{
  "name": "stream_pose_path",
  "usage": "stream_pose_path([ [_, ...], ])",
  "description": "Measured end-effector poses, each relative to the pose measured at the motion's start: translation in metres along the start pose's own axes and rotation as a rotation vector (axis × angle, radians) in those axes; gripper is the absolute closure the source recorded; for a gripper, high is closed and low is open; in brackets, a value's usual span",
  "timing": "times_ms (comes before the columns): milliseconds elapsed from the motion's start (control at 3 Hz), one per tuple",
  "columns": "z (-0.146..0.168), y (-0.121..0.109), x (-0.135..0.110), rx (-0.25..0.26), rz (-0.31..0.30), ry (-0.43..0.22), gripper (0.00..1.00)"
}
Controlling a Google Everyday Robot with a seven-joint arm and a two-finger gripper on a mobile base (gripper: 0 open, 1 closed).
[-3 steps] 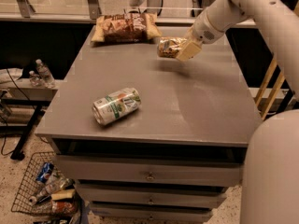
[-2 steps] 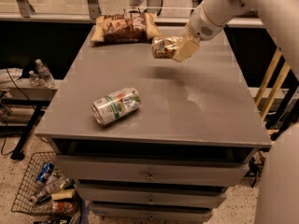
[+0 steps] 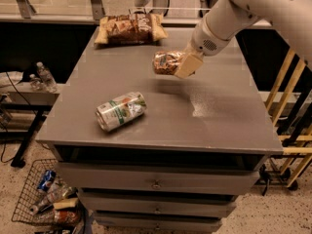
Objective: Move orange can near 7up can
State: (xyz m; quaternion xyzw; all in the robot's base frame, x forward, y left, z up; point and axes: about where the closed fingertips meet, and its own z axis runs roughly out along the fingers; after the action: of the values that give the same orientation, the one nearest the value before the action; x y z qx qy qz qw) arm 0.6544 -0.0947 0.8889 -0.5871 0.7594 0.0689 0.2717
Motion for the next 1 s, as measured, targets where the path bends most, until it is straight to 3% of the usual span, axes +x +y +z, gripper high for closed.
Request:
stream_pose_path([
  [333,0.002,0.000,-0.009,-0.015,-0.031,0.012,1.00],
  [1000,0.018,0.035,-0.052,-0.095,-0.174,0.026,1.00],
])
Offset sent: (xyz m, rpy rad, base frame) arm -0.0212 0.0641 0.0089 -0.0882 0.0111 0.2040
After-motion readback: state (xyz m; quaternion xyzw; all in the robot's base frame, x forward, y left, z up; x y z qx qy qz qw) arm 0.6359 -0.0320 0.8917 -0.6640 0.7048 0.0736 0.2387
